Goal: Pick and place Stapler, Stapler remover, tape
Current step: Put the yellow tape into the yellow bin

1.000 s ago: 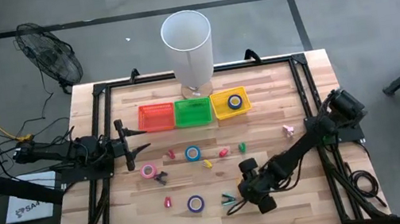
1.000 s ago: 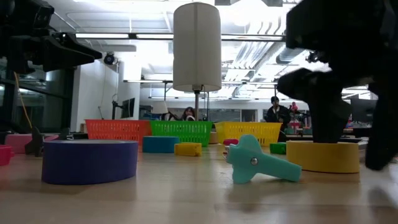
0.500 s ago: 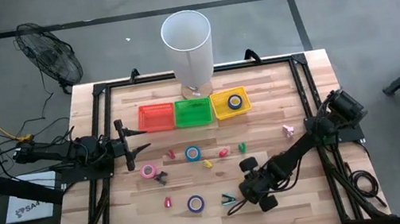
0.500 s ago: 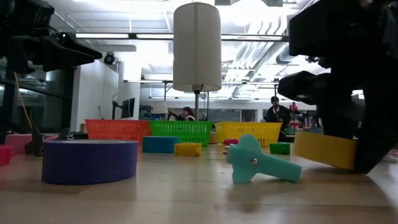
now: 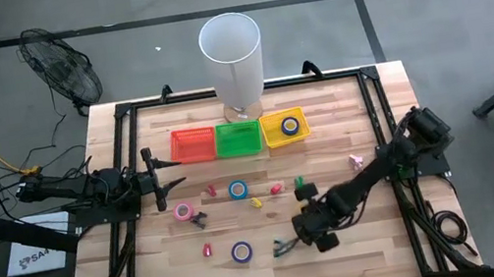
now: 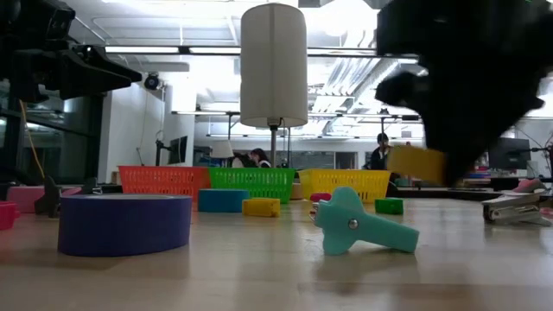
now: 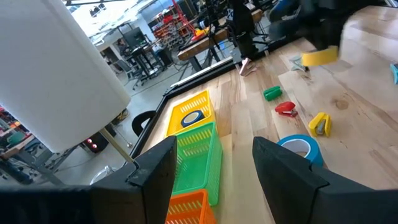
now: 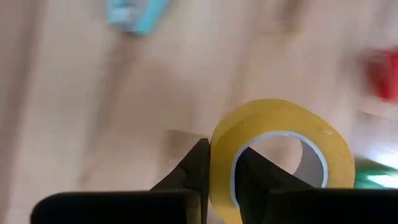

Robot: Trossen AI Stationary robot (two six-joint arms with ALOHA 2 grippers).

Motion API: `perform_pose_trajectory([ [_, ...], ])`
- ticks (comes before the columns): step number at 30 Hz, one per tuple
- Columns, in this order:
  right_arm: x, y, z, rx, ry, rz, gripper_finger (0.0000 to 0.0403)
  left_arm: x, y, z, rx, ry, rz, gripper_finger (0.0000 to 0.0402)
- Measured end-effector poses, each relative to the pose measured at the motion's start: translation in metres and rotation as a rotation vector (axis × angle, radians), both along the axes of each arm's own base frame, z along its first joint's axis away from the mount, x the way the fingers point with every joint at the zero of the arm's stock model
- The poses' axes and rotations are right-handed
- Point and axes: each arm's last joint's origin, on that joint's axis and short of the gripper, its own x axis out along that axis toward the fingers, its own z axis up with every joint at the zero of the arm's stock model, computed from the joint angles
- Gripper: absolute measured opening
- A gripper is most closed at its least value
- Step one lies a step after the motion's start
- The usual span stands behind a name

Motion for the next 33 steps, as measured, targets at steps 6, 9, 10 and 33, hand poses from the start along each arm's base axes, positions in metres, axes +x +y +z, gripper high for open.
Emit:
perform_pose_trajectory([
  [6, 0.018, -0.031, 0.032, -0.072, 0.035, -0.115, 0.0034, 0.000, 0.000, 0.000, 0.000, 0.000, 0.000, 0.0207],
  [9, 0.025, -0.048, 0.043, -0.096, 0.052, -0.147, 0.0034, 0.000, 0.000, 0.000, 0.000, 0.000, -0.001, 0.0207],
  [10, 0.027, -0.054, 0.045, -0.106, 0.057, -0.154, 0.0034, 0.000, 0.000, 0.000, 0.000, 0.000, -0.001, 0.0207],
  [33, 0.028, -0.206, 0.042, -0.285, 0.153, -0.531, 0.0035, 0.000, 0.000, 0.000, 0.000, 0.000, 0.000, 0.0207],
])
